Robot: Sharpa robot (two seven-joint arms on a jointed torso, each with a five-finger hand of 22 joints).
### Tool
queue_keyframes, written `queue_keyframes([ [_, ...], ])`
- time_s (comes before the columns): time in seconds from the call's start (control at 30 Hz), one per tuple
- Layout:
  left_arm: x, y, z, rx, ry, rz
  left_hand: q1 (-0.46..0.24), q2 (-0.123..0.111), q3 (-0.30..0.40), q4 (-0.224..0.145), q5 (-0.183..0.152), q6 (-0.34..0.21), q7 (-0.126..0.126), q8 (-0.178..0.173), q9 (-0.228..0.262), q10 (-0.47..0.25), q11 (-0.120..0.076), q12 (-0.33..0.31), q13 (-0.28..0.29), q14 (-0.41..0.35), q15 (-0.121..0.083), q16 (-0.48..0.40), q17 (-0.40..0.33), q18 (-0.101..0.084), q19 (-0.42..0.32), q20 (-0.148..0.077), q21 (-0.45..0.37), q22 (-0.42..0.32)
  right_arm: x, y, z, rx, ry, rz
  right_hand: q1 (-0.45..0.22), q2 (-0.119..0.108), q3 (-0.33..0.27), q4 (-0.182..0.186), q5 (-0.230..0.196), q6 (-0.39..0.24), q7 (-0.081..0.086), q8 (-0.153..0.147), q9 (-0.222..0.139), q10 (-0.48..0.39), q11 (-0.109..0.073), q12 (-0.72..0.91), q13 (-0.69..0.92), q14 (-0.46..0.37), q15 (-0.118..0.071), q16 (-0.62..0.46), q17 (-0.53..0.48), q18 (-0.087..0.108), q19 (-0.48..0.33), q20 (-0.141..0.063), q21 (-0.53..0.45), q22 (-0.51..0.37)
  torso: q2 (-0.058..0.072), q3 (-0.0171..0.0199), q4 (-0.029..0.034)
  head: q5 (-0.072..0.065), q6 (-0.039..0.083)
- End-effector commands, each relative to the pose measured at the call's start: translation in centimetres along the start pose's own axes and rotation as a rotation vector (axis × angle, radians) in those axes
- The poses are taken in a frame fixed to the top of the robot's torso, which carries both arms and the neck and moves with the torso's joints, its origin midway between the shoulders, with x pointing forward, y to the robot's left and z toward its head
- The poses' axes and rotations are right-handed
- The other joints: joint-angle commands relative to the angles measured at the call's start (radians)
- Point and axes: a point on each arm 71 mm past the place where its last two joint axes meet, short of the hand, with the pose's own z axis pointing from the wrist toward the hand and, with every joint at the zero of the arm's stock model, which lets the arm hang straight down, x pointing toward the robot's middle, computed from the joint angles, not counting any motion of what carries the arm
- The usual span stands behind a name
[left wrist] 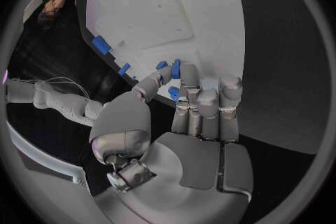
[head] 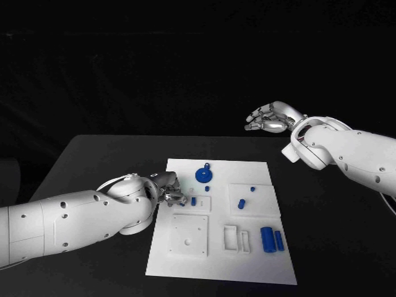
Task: Assemble the parts on the task board
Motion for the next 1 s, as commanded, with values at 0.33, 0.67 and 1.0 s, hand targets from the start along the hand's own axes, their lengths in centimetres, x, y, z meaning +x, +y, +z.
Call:
queue_keyframes([
  [0.33, 0.16, 0.01, -0.45, 0.026, -0.031, -0.011, 0.0, 0.008, 0.077, 0.026, -0.002, 0.042, -0.038, 0.043, 0.0, 0.12, -0.115, 0.001, 0.001, 0.098, -0.109, 0.001, 0.002, 0.076, 0.003, -0.103, 0.005, 0.0, 0.01, -0.03, -0.03, -0.004, 0.013, 0.013, 0.006, 0.003, 0.004, 0.002, 0.009, 0.002, 0.01, 0.005, -0.002, 0.008, 0.001, -0.006, 0.0, 0.007, 0.002, -0.007, -0.002, -0.013, -0.002, -0.002, -0.008, 0.002, 0.0, 0.0, -0.0004, -0.003, 0.0],
  [0.67, -0.21, 0.33, -0.53, 0.027, -0.078, -0.045, 0.0, 0.007, 0.079, 0.028, -0.003, 0.043, -0.038, 0.043, 0.0, 0.12, -0.116, 0.001, 0.002, 0.099, -0.11, 0.001, 0.003, 0.076, 0.004, -0.103, 0.005, 0.0, -0.07, -0.13, -0.08, -0.002, 0.012, 0.013, 0.006, 0.003, 0.004, 0.002, 0.012, 0.002, 0.01, 0.006, -0.002, 0.009, 0.001, -0.007, 0.0, 0.007, 0.002, -0.007, -0.002, -0.013, -0.001, -0.002, -0.009, 0.003, -0.001, 0.0005, 0.0011, -0.005, -0.004],
  [1.0, -0.06, 0.32, -0.31, 0.019, -0.066, -0.049, 0.0, 0.006, 0.08, 0.031, -0.005, 0.043, -0.039, 0.043, 0.0, 0.12, -0.116, 0.001, 0.002, 0.099, -0.11, 0.0, 0.004, 0.077, 0.006, -0.103, 0.006, 0.0, -0.01, -0.08, -0.03, -0.003, 0.014, 0.014, 0.006, 0.004, 0.004, 0.001, 0.016, 0.003, 0.01, 0.006, -0.003, 0.011, 0.0, -0.009, 0.0, 0.008, 0.003, -0.007, -0.003, -0.013, -0.001, -0.002, -0.01, 0.005, 0.0, 0.0004, 0.0, -0.002, -0.003],
])
